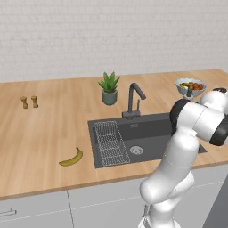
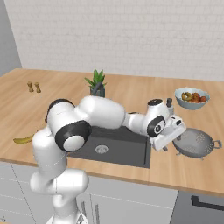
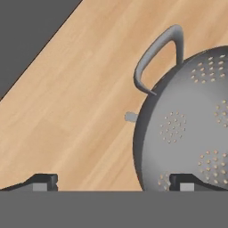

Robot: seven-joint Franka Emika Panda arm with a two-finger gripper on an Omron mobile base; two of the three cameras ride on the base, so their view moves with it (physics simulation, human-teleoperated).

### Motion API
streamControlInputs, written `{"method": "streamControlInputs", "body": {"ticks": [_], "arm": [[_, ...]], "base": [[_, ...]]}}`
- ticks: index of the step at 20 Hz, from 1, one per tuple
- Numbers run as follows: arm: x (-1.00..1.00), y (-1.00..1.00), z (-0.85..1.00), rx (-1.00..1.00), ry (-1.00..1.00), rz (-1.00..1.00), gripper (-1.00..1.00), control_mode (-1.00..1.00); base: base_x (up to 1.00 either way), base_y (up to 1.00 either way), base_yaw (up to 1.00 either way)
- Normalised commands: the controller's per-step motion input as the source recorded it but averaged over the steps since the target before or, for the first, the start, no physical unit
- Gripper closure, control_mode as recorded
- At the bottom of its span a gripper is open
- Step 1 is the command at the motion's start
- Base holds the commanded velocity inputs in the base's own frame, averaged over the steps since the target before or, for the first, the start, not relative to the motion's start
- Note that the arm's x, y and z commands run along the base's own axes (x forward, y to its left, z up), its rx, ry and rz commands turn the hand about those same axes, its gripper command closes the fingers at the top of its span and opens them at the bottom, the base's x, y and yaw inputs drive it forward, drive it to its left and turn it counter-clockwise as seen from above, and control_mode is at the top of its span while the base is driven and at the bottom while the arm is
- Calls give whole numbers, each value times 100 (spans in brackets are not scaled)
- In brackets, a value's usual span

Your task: Put the colander in the sink, put the banana in the colander, and turn on the sink faucet and pour water over the colander.

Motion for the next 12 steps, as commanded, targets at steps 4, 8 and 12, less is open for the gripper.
{"method": "streamControlInputs", "body": {"ticks": [4,8,12], "arm": [[25,-20,-18,1,0,0,-100,-100],[25,-16,-23,2,0,0,-100,-100],[23,-19,-15,5,0,0,-100,-100]], "base": [[0,0,0],[0,0,0],[0,0,0]]}}
